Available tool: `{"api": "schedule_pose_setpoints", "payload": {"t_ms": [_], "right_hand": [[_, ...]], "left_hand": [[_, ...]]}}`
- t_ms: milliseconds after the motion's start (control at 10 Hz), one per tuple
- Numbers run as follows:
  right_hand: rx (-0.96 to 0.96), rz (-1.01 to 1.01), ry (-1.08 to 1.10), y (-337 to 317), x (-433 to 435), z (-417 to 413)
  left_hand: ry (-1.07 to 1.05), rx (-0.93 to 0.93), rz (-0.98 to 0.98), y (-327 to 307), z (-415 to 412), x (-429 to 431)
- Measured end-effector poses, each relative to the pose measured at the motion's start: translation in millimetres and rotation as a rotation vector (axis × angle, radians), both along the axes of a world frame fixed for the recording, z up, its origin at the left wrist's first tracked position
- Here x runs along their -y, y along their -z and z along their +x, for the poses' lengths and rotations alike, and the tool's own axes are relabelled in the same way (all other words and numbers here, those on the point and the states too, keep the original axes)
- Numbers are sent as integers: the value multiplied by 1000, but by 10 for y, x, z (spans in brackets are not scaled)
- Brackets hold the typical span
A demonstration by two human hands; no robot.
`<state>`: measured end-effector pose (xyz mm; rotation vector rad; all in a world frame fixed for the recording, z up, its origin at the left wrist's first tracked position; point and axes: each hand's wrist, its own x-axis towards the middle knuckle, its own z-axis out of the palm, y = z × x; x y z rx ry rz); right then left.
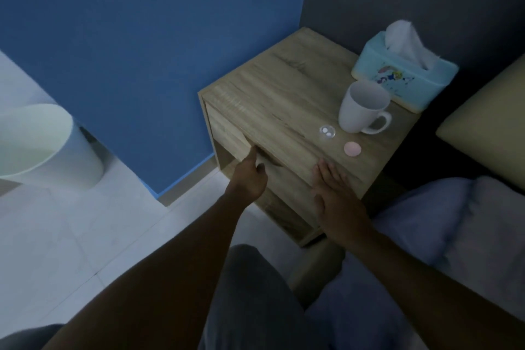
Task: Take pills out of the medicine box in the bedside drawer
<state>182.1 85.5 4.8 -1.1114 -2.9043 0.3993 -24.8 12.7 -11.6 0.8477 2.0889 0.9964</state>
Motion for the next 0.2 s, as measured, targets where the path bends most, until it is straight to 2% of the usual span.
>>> {"api": "schedule_pose_setpoints", "payload": {"t_ms": [100,200], "right_hand": [[40,-101,20,-195,-5,-70],[-12,-182,67,-413,123,-157]], "left_hand": [[70,-139,14,-314,15,208],[86,-231,56,-634,11,358]]}}
